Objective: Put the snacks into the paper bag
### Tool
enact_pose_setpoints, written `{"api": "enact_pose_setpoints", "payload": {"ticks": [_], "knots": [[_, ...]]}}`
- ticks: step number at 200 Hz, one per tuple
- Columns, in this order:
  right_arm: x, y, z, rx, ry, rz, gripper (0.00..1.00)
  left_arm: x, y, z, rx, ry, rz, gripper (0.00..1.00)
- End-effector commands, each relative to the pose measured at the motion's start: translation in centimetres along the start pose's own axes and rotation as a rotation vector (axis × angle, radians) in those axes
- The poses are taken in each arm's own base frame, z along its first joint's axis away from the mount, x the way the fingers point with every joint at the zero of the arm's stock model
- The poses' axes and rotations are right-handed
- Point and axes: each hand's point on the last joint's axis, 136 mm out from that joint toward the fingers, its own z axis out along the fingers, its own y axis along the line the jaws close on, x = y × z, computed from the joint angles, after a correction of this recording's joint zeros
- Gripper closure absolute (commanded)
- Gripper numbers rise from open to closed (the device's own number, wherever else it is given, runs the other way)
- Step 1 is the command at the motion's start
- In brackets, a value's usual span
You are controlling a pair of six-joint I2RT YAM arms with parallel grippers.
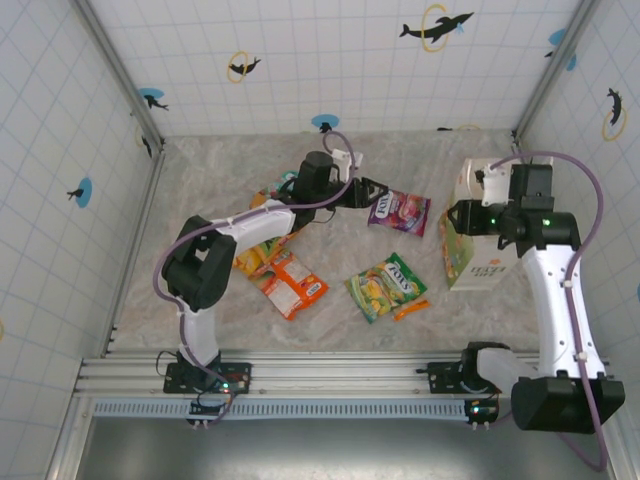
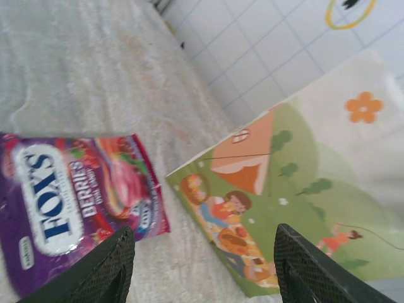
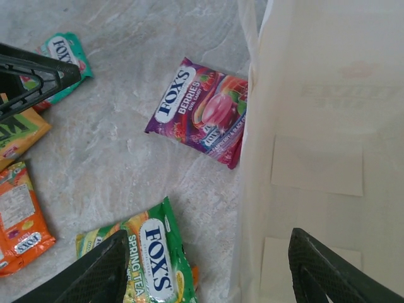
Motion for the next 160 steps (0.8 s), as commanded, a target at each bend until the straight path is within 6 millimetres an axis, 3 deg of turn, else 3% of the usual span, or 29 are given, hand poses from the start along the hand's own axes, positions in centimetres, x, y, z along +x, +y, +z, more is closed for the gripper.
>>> {"api": "enact_pose_setpoints", "payload": {"ticks": [1, 18, 47, 110, 160], "knots": [[-1.2, 0.8, -0.7, -0.044, -0.083, -0.033, 0.32, -3.2, -5.2, -0.9, 0.120, -0.068, 0.130, 0.40], [-1.4, 0.5, -1.2, -0.017, -0.101, -0.032, 0.31, -3.8, -4.8, -0.9, 0.086, -0.085, 0.124, 0.40], [-2.3, 0.3, -3.0, 0.025, -0.142, -0.040, 0.27, -3.6, -0.7, -0.1, -0.084, -0.062, 0.019, 0.41], [-5.5, 1.1, -8.8, 0.088, -0.265, -0.040, 0.26, 1.0, 5.3, 1.2, -0.124, 0.066, -0.216, 0.42], [-6.2, 4.7, -11.6, -0.068, -0.355, -0.056, 0.30, 4.5, 9.2, 2.9, -0.145, 0.160, -0.320, 0.42]]}}
